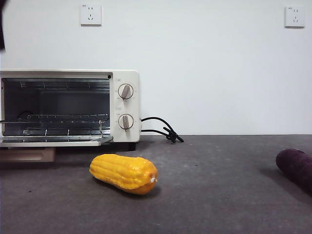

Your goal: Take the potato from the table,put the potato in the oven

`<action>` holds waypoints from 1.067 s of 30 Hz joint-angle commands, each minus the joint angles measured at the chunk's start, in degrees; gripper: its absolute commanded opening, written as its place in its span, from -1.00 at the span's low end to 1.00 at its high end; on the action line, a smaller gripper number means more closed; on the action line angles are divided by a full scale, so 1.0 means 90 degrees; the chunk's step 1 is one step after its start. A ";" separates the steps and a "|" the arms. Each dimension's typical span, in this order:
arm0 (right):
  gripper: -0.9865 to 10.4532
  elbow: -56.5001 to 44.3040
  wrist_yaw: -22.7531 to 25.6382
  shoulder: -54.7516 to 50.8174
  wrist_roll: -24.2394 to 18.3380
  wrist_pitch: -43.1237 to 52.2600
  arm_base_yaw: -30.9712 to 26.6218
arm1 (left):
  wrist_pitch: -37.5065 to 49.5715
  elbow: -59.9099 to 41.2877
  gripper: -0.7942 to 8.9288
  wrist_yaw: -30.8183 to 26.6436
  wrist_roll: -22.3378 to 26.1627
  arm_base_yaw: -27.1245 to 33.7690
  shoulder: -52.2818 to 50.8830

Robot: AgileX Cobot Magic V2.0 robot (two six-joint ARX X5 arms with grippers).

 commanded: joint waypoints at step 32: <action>0.51 0.6207 0.1732 0.7997 -0.1287 -0.0857 0.3908 | -0.1440 0.1161 -0.85 -0.1736 -0.0670 0.0602 -0.4911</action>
